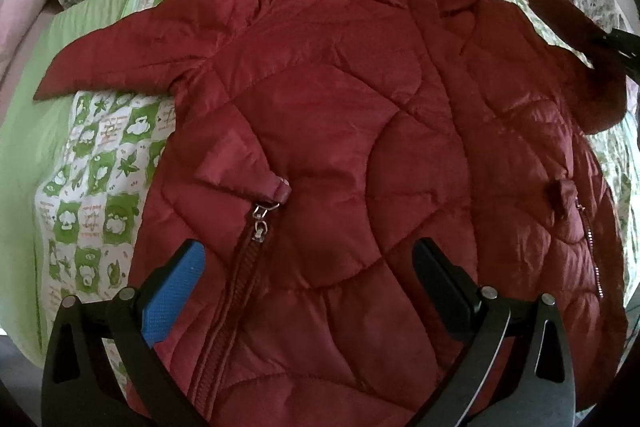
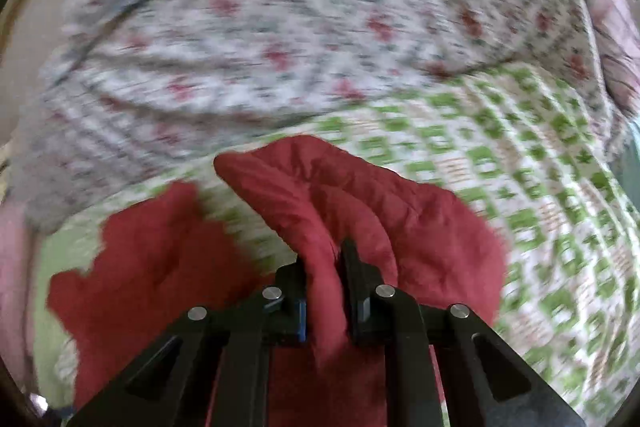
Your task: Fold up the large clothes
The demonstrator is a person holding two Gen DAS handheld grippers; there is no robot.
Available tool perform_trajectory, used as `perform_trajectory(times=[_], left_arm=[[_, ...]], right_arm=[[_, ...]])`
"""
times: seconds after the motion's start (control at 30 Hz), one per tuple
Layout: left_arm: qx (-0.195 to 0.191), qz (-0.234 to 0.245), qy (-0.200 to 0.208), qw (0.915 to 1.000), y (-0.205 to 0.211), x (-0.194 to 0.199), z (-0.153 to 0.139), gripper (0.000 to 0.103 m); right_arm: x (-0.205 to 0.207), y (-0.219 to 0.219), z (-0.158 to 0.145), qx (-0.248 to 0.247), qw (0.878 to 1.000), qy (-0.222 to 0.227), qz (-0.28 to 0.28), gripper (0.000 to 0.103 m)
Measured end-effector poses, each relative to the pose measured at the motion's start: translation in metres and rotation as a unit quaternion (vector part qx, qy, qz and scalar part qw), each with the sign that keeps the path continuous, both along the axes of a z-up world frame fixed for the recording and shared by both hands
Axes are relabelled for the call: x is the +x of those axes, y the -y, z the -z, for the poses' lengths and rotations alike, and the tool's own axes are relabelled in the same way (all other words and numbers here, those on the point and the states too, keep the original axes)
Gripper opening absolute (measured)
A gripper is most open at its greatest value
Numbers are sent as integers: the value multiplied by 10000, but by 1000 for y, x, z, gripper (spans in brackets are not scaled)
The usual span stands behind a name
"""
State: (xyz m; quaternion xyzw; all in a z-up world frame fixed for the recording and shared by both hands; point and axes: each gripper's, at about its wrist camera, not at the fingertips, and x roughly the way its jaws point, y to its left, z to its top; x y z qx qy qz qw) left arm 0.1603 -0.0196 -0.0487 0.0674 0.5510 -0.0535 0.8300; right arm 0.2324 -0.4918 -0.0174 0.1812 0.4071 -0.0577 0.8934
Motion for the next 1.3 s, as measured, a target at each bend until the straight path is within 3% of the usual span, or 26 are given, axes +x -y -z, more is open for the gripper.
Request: perform_trajectory(times=[0.27, 0.5, 0.67, 0.83, 0.87, 0.97, 1.07, 1.13, 1.2, 1.27, 1.3], left_arm=[[-237, 48, 97, 9997, -10, -6, -7, 103], [-1073, -12, -123, 9941, -31, 5, -9, 103], [-1674, -41, -257, 9855, -42, 24, -10, 103], [-2196, 19, -298, 9751, -41, 62, -18, 103], [-2200, 39, -304, 9750, -39, 72, -18, 103], [-2124, 180, -337, 9764, -24, 102, -13, 103], [-1945, 289, -468, 9794, -4, 132, 1, 102], [-1923, 373, -616, 9787, 7, 144, 10, 84], [-1884, 492, -693, 9784, 16, 150, 17, 72], [-1801, 651, -623, 9795, 24, 151, 21, 52], [-1841, 716, -625, 9783, 26, 150, 22, 34]], right_arm=[[-16, -117, 0, 433, 9896, 194, -1360, 14], [-19, -206, 39, 362, 9729, -295, -2264, 14], [-24, -238, 53, 208, 9622, -446, -2677, 15], [-28, -258, 66, -270, 9478, -604, -3118, 22], [-27, -259, 68, -247, 9468, -646, -3143, 25], [-26, -259, 73, -18, 9438, -748, -3220, 49], [-28, -259, 75, -23, 9432, -748, -3236, 52], [-31, -255, 75, 44, 9439, -747, -3217, 52], [-32, -252, 74, 97, 9453, -743, -3176, 52], [-37, -246, 71, 141, 9474, -722, -3114, 52], [-38, -244, 70, 157, 9485, -724, -3079, 52]])
